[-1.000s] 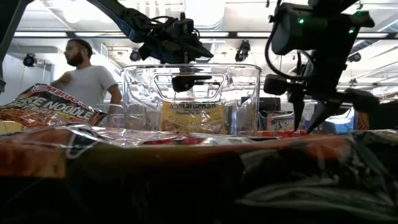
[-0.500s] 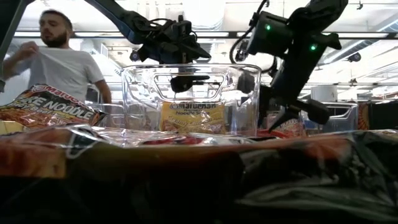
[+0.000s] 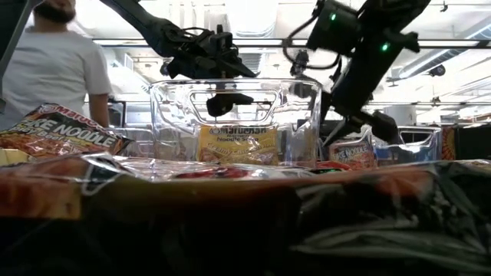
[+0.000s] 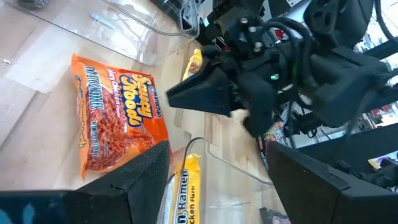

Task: Sort Maruchan noodles
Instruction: Put the orange noodle pack into the top left transparent bin

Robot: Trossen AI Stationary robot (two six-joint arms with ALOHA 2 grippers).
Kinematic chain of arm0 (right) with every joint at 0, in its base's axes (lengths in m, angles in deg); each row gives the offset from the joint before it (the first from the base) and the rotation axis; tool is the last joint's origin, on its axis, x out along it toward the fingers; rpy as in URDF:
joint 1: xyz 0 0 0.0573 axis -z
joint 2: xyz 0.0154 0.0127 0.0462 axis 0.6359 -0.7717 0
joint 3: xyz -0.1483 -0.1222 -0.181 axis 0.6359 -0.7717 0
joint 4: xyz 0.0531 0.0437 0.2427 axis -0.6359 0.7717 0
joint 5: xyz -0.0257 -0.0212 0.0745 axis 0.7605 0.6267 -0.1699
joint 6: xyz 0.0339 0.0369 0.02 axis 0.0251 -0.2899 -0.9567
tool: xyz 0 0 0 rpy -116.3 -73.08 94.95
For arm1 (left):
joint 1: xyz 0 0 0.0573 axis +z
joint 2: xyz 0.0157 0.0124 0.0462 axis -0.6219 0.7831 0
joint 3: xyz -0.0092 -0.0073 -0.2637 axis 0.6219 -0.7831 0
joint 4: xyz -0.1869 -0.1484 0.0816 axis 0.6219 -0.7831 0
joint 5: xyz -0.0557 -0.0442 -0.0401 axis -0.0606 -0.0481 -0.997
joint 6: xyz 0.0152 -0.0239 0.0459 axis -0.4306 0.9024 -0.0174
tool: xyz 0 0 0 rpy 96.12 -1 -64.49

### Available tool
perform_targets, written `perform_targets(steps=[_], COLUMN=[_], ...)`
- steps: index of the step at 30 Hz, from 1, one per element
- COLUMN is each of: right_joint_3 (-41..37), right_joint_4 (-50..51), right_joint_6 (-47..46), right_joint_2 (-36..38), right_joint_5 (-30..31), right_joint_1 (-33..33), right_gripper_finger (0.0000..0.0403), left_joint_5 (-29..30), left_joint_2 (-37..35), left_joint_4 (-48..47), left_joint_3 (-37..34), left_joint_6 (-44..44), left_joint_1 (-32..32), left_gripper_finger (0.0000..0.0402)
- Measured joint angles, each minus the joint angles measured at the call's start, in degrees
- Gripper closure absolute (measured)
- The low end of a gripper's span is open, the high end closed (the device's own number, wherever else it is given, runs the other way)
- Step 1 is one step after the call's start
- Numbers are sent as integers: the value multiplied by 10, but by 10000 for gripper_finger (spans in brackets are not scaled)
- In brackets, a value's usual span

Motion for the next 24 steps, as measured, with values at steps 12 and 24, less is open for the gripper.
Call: perform_targets(steps=[12, 24], right_joint_3=[-1, 0], right_joint_4=[-1, -22], right_joint_6=[-21, 2], right_joint_2=[-55, -87], right_joint_5=[-34, -36], right_joint_1=[12, 25], right_gripper_finger=[310, 310], left_joint_5=[0, -11], left_joint_2=[20, 90], left_joint_4=[-4, 4], left_joint_3=[0, 0], left_joint_6=[-3, 19], left_joint_1=[8, 10], left_gripper_finger=[152, 152])
